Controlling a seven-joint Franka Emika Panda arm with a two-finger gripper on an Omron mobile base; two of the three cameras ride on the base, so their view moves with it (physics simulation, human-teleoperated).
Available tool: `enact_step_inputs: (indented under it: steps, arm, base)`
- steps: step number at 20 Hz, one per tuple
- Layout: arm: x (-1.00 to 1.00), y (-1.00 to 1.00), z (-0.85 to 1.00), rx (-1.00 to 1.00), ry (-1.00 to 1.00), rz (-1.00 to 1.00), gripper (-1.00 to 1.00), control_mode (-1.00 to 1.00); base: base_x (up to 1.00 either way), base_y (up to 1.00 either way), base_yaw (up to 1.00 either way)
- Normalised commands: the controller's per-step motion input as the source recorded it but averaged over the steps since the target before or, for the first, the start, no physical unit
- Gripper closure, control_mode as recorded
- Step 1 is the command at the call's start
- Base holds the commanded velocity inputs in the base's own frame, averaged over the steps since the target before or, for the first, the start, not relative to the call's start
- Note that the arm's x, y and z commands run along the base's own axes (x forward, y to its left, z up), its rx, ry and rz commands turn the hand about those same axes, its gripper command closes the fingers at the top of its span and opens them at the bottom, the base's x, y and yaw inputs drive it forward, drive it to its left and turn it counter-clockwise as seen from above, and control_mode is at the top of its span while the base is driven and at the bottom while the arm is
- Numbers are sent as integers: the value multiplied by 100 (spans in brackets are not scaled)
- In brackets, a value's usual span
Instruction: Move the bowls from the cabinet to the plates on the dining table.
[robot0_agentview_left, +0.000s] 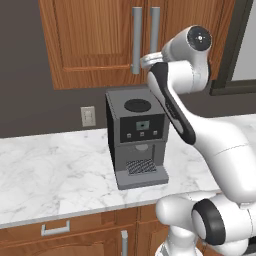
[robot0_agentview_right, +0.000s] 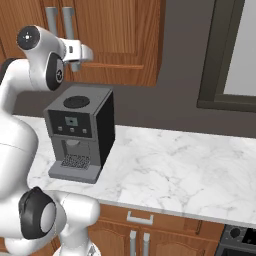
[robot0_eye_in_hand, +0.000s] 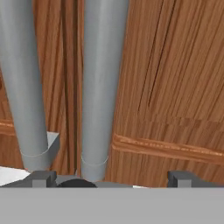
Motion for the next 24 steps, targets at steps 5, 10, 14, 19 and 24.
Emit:
enact_step_inputs:
  steps: [5,10,14,19,24]
  arm:
    - [23,0,0,0,-1,0,-100,-100]
    - [22,0,0,0,-2,0,-100,-100]
    - [18,0,0,0,-3,0,-100,-100]
    - [14,0,0,0,-2,0,-100,-100]
    - [12,1,0,0,-2,0,-100,-100]
  base:
    - [0,0,0]
    - [0,0,0]
    - [0,0,0]
    - [0,0,0]
    - [0,0,0]
